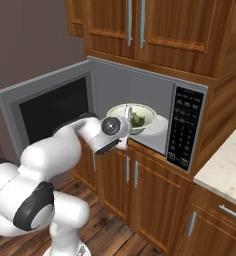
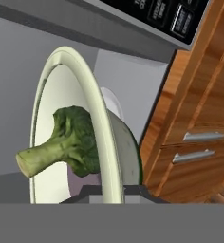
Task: Place the bowl containing the eggplant and broccoli in the microwave. Close the microwave door and press the start button to microwave the meal.
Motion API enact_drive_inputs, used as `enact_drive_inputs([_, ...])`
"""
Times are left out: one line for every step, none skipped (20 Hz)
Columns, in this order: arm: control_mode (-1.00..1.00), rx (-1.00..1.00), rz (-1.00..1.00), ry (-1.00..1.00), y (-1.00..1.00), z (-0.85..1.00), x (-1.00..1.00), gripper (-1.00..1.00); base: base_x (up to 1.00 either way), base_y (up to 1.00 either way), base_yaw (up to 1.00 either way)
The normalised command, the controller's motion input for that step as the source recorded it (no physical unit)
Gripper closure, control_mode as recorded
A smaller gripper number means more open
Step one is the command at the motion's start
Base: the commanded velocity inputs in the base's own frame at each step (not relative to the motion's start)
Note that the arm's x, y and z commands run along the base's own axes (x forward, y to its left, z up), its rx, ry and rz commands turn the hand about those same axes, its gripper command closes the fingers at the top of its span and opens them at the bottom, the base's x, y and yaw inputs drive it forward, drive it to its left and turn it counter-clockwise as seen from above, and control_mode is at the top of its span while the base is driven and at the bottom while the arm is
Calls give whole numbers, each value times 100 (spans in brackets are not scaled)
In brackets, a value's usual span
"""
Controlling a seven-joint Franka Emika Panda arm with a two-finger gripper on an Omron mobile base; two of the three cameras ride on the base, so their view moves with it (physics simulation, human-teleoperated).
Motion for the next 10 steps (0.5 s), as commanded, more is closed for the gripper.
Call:
enact_drive_inputs([-100, 0, 0, 1, -20, -9, 23, 100, 0, 0, 0])
enact_drive_inputs([-100, 0, 0, 2, -20, -11, 26, 100, 0, 0, 0])
enact_drive_inputs([-100, 0, 0, 4, -18, -11, 31, 100, 0, 0, 0])
enact_drive_inputs([-100, 0, 0, 5, -13, -15, 35, 100, 0, 0, 0])
enact_drive_inputs([-100, 0, 0, 4, -10, -18, 35, 100, 0, 0, 0])
enact_drive_inputs([-100, 0, 0, 4, -7, -20, 36, 100, 0, 0, 0])
enact_drive_inputs([-100, 0, 0, 4, -4, -21, 36, 100, 0, 0, 0])
enact_drive_inputs([-100, 0, 0, 3, 0, -22, 36, 100, 0, 0, 0])
enact_drive_inputs([-100, 0, 0, 3, 0, -21, 36, 100, 0, 0, 0])
enact_drive_inputs([-100, 0, 0, 4, 0, -20, 41, 100, 0, 0, 0])
